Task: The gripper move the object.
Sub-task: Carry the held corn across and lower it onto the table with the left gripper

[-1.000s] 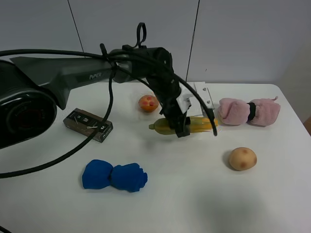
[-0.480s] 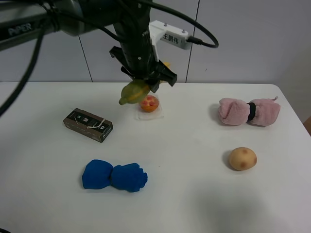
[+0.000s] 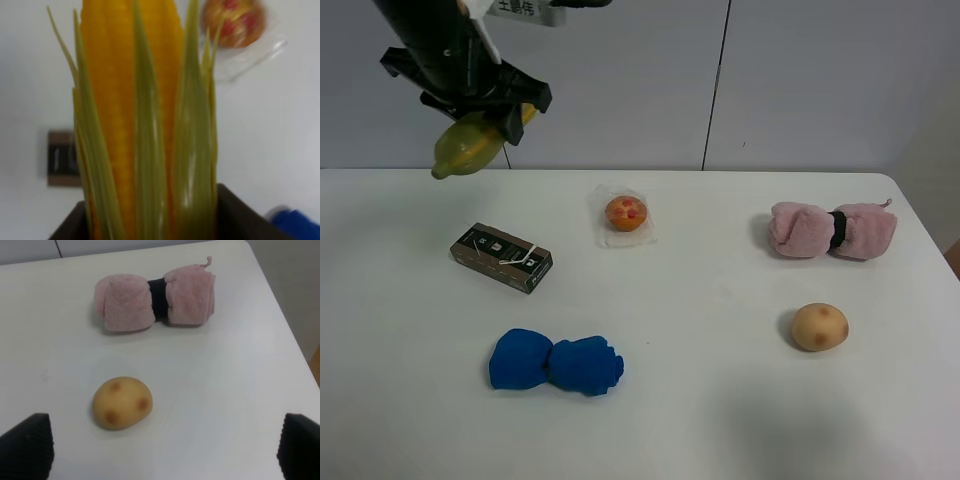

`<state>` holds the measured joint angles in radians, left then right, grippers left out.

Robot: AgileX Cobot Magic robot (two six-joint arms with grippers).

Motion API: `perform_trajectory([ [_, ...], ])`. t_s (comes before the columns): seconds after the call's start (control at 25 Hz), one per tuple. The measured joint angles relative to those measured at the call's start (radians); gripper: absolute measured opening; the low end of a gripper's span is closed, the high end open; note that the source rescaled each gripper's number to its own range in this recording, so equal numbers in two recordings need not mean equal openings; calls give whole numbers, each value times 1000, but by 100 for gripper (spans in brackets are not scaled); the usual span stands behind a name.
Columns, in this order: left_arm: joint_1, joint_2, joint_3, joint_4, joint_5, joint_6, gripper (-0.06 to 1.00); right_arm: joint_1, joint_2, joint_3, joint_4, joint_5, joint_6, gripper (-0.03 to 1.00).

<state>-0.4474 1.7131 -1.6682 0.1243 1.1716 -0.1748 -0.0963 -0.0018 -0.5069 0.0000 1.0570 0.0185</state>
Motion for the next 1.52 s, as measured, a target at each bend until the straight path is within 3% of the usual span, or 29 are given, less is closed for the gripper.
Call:
perform_trajectory([
  [0.36, 176, -321, 623, -14, -320, -35, 1, 0, 0, 0, 0, 0, 0, 100],
  [0.64, 219, -365, 1033, -23, -766, -89, 1, 0, 0, 0, 0, 0, 0, 100],
  [0.8, 219, -336, 1154, -24, -986, -92, 1, 0, 0, 0, 0, 0, 0, 100],
  [1.04, 219, -218, 1177, -24, -1022, -92, 1, 0, 0, 0, 0, 0, 0, 100],
  [1.52, 297, -100, 1181, -24, -1056, -92, 1, 0, 0, 0, 0, 0, 0, 100],
])
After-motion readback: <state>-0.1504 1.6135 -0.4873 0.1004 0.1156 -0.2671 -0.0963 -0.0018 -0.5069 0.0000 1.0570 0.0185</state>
